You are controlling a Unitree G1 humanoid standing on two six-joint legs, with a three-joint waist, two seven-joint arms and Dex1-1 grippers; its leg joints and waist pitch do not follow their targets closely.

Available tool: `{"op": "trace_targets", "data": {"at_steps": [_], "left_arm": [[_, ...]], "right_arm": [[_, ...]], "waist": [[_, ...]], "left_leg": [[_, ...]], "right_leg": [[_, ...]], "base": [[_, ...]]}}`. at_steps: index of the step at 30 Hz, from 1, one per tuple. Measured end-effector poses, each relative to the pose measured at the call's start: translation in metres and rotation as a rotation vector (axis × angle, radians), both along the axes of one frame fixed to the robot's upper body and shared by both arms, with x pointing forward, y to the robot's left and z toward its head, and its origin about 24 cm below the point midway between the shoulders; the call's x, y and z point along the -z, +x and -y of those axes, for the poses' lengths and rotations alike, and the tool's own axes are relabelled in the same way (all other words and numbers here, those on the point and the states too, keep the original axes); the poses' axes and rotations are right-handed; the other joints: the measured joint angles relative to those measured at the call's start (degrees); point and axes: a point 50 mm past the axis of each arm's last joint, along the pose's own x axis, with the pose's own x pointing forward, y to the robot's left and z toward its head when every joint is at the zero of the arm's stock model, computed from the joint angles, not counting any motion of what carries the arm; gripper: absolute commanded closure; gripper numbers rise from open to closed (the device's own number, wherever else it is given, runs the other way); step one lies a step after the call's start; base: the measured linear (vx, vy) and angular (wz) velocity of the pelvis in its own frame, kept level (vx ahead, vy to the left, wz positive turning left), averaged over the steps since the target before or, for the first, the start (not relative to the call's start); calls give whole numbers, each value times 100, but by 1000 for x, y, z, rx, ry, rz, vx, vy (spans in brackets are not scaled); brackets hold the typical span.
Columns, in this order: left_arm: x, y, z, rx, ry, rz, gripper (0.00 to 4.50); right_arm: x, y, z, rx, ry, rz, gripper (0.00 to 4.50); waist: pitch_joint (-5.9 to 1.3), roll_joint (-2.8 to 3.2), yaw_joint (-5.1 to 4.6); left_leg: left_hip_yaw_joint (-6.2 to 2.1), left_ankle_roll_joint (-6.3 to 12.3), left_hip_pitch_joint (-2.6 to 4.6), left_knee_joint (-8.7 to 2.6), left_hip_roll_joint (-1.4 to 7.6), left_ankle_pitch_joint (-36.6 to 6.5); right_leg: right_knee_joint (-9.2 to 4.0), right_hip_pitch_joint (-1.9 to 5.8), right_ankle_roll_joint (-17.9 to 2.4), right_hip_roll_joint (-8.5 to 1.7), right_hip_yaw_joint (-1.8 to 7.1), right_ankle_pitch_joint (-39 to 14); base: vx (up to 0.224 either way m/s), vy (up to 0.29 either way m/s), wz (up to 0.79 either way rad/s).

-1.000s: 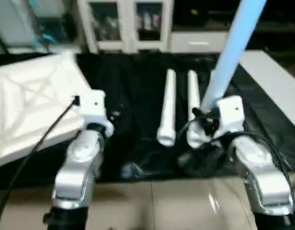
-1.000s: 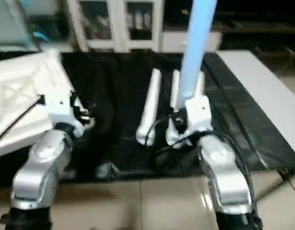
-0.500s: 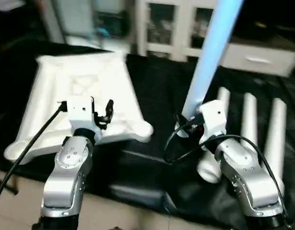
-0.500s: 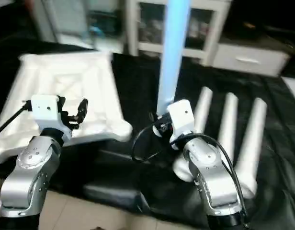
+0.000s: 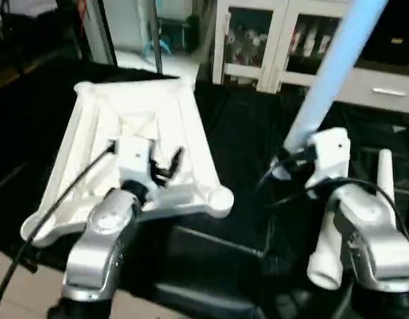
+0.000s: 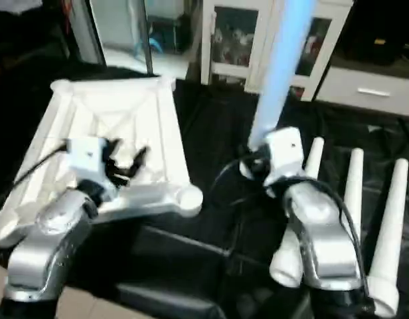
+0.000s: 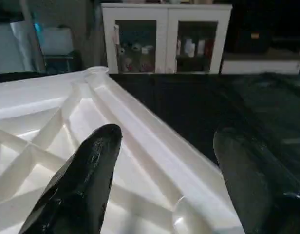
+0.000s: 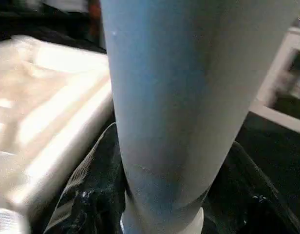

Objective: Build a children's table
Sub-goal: Pick table leg

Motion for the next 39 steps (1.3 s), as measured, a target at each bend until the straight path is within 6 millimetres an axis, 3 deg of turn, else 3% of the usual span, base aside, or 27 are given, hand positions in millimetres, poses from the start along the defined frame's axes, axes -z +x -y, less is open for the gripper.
{"op": "trace_targets", "data": {"at_steps": [3,4,9,12,15,18,26,39], "left_arm": [[6,3,-13,2,32,-22,103],[6,3,-17,16,28,-28,75],[3,-2,-18,233,-46,-60,30],[7,-8,-7,479,27,-125,19],[14,-10,-1,628,41,-190,4],[12,3,1,742,133,-215,4],[22,23,0,821,248,-261,4],[44,30,-3,916,355,-338,105]], "right_arm": [[-5,5,-8,-44,60,9,264],[-7,8,-9,-48,87,4,264],[-12,15,-8,-151,190,-56,264],[-13,13,-7,-273,209,-96,264],[-10,12,-4,-344,190,-125,264],[-9,11,-4,-390,157,-137,264],[-10,8,-11,-428,156,-134,264],[-11,-8,-12,-492,104,-135,264]], "waist": [[41,72,-3],[50,73,-2],[90,-41,68],[103,-102,139],[112,-74,165],[113,-88,158],[124,-111,138],[123,-42,151]], "left_leg": [[49,2,-18,1,80,10],[82,1,-19,1,93,12],[301,-11,-14,-4,239,88],[387,-8,-17,-37,299,143],[408,-3,-24,-40,299,147],[439,-13,-21,-92,305,187],[443,-52,-23,-141,342,218],[486,-83,-18,-149,384,234]], "right_leg": [[-142,41,-57,-8,-73,79],[-146,46,-70,-20,-81,88],[-140,77,-74,-41,-77,91],[-140,74,-73,-44,-79,91],[-139,71,-71,-53,-74,93],[-139,60,-61,-66,-71,99],[-139,36,-57,-38,-90,99],[-142,39,-60,-34,-97,100]], "base": [[0,0,0],[-52,19,11],[-40,-2,13],[0,0,0],[0,0,0],[0,0,0],[0,0,0],[0,0,0]]}}
